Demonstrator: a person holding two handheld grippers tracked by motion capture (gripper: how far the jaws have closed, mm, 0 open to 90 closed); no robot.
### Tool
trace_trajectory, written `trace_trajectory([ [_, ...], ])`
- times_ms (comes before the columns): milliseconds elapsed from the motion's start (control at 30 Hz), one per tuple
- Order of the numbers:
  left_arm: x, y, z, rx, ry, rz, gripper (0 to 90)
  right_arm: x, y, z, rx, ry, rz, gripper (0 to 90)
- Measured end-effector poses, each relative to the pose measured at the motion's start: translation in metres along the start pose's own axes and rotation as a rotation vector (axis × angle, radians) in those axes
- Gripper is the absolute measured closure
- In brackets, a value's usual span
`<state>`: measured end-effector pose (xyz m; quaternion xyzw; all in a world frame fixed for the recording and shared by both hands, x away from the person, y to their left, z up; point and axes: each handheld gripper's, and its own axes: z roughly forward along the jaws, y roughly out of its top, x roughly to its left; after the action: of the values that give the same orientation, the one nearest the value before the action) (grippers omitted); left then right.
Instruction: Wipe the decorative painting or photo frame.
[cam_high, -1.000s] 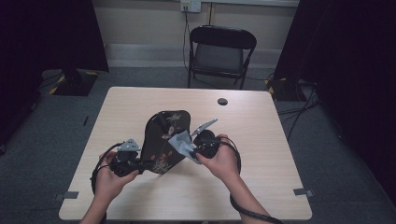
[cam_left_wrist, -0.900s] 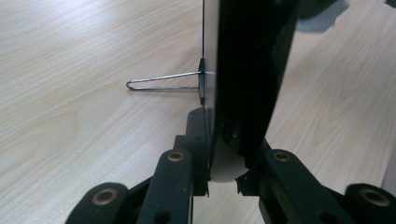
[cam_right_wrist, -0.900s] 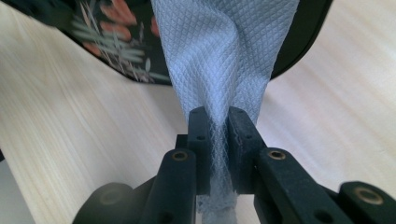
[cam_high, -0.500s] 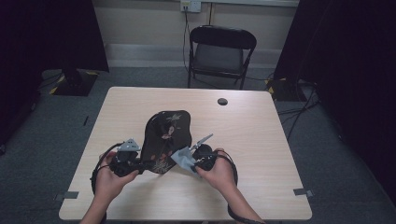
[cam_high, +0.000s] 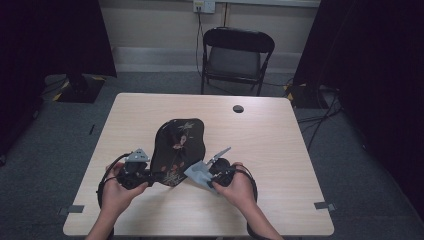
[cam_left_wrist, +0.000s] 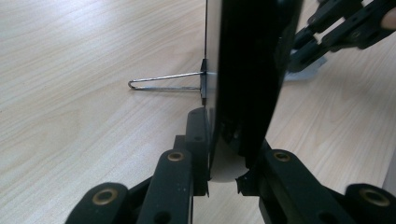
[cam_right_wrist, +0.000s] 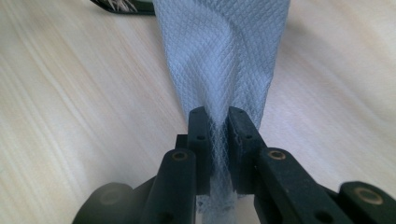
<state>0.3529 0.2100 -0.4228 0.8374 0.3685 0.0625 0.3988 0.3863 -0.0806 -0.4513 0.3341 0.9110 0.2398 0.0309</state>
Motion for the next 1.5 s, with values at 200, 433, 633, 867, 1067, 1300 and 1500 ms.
trace_trajectory([
  [200,0.000,0.000,0.000,0.000,0.003,-0.002,78.6,-0.002,0.004,-0.028,-0.047,-0.002,-0.001,81.3],
  [433,0.000,0.000,0.000,0.000,0.004,-0.002,78.6,-0.001,0.018,-0.065,-0.084,-0.027,-0.032,81.3],
  [633,0.000,0.000,0.000,0.002,0.004,-0.002,78.6,-0.002,0.032,-0.097,-0.116,-0.044,-0.052,81.3],
  [867,-0.001,0.000,0.000,0.002,0.003,0.001,78.6,0.005,0.059,-0.138,-0.181,-0.058,-0.080,81.4],
  [1067,0.000,0.000,0.000,0.002,0.001,0.005,78.6,0.013,0.080,-0.148,-0.198,-0.062,-0.097,81.3],
  [1300,0.000,0.000,0.000,0.001,0.001,0.005,78.6,0.016,0.083,-0.130,-0.177,-0.055,-0.096,81.3],
  [1500,0.000,0.000,0.000,0.002,0.001,0.006,78.6,0.012,0.072,-0.108,-0.148,-0.031,-0.081,81.3],
])
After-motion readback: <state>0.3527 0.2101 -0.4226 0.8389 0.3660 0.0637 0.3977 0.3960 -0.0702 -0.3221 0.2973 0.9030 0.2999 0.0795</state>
